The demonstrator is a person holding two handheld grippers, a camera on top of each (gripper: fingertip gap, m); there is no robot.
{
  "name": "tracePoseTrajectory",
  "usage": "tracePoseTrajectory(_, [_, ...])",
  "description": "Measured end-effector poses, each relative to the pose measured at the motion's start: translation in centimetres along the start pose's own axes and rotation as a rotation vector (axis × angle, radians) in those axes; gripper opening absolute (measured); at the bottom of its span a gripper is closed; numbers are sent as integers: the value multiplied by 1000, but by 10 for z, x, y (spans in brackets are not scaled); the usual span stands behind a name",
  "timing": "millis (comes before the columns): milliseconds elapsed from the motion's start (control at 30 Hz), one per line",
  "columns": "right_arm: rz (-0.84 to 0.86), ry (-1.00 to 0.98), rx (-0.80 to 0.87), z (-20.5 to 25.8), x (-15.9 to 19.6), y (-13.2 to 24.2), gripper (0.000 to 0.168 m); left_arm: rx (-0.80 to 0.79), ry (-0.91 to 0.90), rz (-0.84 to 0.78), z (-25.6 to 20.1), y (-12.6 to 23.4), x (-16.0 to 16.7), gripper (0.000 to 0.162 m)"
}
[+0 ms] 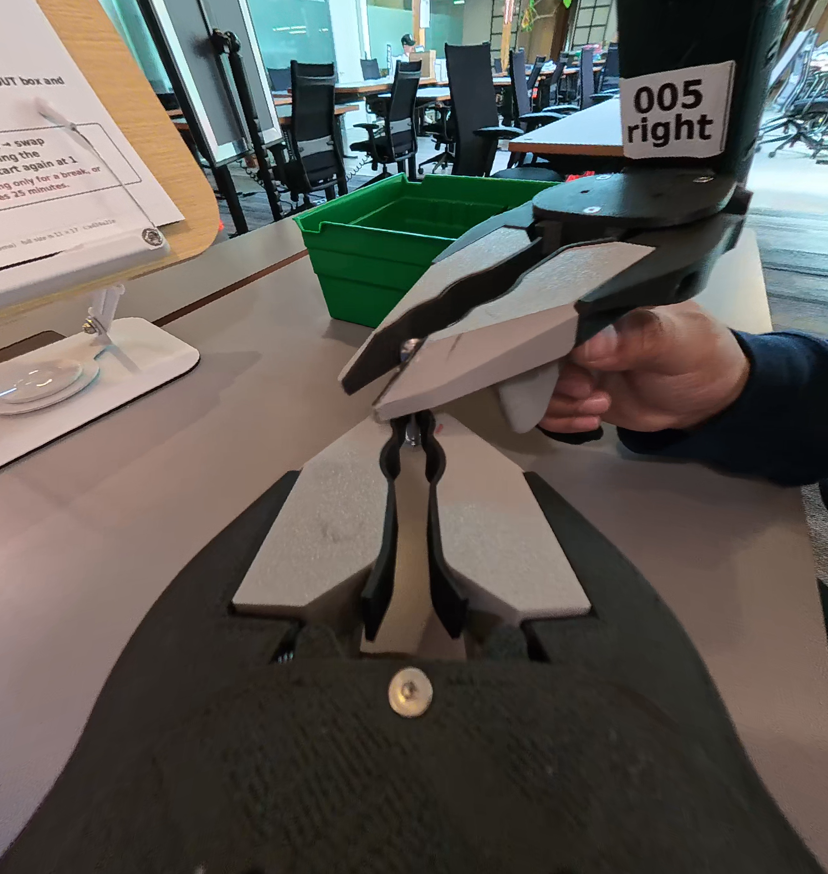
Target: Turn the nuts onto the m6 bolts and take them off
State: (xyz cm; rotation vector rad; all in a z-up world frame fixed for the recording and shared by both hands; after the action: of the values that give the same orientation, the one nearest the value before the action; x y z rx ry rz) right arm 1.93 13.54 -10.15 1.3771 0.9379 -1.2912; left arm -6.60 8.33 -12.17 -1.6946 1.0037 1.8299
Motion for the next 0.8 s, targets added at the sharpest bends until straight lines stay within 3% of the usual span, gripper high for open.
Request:
tracePoseTrajectory(100, [3,-5,2,-1,0,0,6,15,-6,-3,-2,-1,0,4])
tracePoseTrajectory(800, [-10,-45,-17,-5,-2,3,0,34,19,1,0,-1,2,4])
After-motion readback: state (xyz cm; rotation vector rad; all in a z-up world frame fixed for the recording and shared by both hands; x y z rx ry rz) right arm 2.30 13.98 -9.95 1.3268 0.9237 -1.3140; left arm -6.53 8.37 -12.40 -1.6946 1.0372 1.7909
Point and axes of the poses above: each gripper's, where its closed fingertips meet, y back along the fingers, x out of its underside, z = x × y across the jaws, the point moved 8 cm from there along y, back along the fingers, and after that the axes turned 15 degrees about x, right-handed, at the moved point
